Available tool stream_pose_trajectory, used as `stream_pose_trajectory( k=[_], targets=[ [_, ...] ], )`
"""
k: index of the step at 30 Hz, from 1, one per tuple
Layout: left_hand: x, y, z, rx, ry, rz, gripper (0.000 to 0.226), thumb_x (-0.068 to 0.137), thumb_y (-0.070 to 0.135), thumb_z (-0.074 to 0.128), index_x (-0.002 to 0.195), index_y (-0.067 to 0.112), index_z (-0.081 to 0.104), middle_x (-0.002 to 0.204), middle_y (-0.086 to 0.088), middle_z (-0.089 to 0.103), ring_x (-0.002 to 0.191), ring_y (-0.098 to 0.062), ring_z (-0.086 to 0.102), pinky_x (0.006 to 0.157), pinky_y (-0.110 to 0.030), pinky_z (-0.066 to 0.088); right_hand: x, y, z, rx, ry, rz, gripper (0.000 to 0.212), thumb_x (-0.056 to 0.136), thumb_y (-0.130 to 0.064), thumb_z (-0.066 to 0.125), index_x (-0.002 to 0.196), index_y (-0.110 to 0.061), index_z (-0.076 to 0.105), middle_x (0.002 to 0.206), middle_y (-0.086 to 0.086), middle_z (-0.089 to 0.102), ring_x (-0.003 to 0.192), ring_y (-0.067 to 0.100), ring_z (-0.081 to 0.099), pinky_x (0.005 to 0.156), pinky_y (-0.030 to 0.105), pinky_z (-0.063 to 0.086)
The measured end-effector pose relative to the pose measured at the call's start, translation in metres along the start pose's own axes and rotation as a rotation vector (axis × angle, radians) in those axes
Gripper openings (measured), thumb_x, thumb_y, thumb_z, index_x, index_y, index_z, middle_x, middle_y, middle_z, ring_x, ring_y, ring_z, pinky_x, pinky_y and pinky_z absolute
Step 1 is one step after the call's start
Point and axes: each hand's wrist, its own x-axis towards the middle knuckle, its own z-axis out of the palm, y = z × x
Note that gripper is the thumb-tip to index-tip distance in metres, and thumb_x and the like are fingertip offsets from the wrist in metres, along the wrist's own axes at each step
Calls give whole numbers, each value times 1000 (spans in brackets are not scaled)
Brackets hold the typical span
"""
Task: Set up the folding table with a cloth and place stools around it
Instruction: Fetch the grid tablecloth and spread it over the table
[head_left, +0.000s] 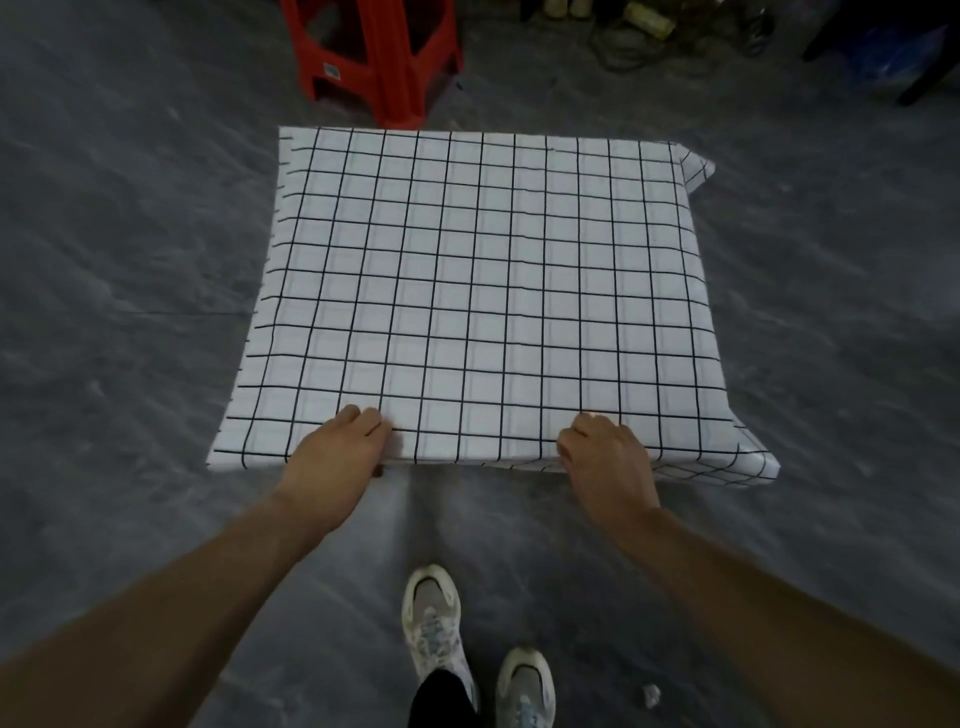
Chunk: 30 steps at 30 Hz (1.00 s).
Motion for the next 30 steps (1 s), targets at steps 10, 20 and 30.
stream_pose_trajectory(
  k=[10,20,30],
  targets=[
    [-2,29,-3,-23,-7,-6,29,61,1,81,83,12,67,81,-4,62,69,-22,60,51,-29,47,-1,28,-4,-26,-19,-51,15,77,4,71,80,-10,67,81,4,61,73,21,54,68,33,45],
    [14,42,8,-187,41,-101,32,89,40,59,116,24,53,115,1,53,105,-21,50,79,-36,52,6,39,-8,103,-181,45,73,82,-55,69,143,-26,42,151,4,34,139,23,29,111,41,33],
    [43,1,11,-135,-116,-131,64,97,47,41,153,25,18,162,-1,10,149,-28,7,116,-45,28,31,4,2,-11,-264,86,104,85,-42,73,156,-27,-2,164,9,-8,151,33,-9,122,49,5]
  ],
)
